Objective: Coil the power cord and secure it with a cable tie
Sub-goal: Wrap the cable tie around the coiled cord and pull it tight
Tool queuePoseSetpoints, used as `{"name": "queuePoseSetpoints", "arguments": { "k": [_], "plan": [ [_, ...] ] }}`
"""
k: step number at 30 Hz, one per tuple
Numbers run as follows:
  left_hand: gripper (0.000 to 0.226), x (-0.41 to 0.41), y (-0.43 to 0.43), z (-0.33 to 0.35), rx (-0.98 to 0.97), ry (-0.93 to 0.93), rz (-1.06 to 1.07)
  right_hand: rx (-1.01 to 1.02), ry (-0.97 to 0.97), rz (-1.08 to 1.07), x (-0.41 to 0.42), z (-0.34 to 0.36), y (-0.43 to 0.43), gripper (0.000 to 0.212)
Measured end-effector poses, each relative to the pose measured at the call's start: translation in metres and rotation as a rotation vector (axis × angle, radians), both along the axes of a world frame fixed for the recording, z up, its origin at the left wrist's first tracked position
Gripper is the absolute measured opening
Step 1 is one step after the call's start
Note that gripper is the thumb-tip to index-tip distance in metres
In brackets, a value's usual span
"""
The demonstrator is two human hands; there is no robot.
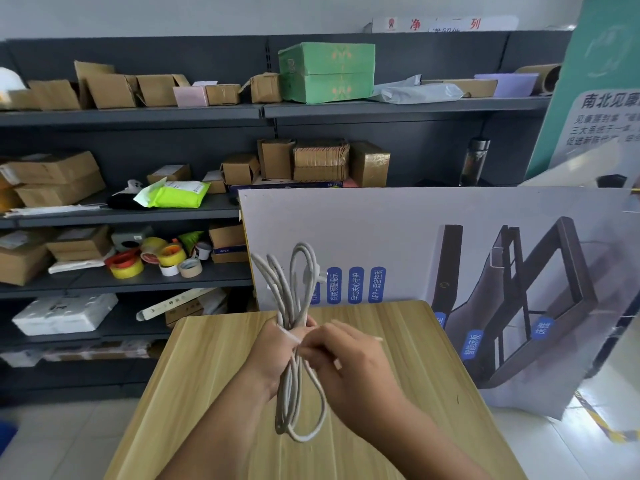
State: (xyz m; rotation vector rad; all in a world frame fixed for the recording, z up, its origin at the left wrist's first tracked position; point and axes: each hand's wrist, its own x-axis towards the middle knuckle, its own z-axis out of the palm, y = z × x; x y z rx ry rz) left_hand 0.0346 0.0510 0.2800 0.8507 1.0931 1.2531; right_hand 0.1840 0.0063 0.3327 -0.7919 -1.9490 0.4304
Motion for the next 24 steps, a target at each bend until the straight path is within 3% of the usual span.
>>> {"name": "queuePoseSetpoints", "arguments": {
  "k": [4,7,13,20,22,24],
  "plan": [
    [0.009,0.000,-0.013,0.026,0.081,-0.108,-0.109,-0.250,0.184,-0.086,0.021,0.000,0.008,0.017],
    [0.012,-0.001,-0.016,0.033,0.078,-0.146,-0.140,-0.432,0.258,-0.129,0.025,-0.001,0.015,0.017],
    [0.029,0.006,-0.021,0.038,0.150,-0.118,-0.203,-0.488,0.309,-0.221,0.027,0.002,0.016,0.013],
    [0.022,0.014,-0.019,0.041,0.142,-0.135,-0.069,-0.530,0.371,-0.131,0.027,0.004,0.008,0.006],
    [0.022,0.014,-0.020,0.042,0.118,-0.208,-0.066,-0.613,0.523,-0.114,0.029,0.001,0.008,0.013],
    [0.021,0.014,-0.023,0.045,0.083,-0.278,-0.089,-0.824,0.820,-0.113,0.034,-0.005,0.013,0.019]
  ]
}}
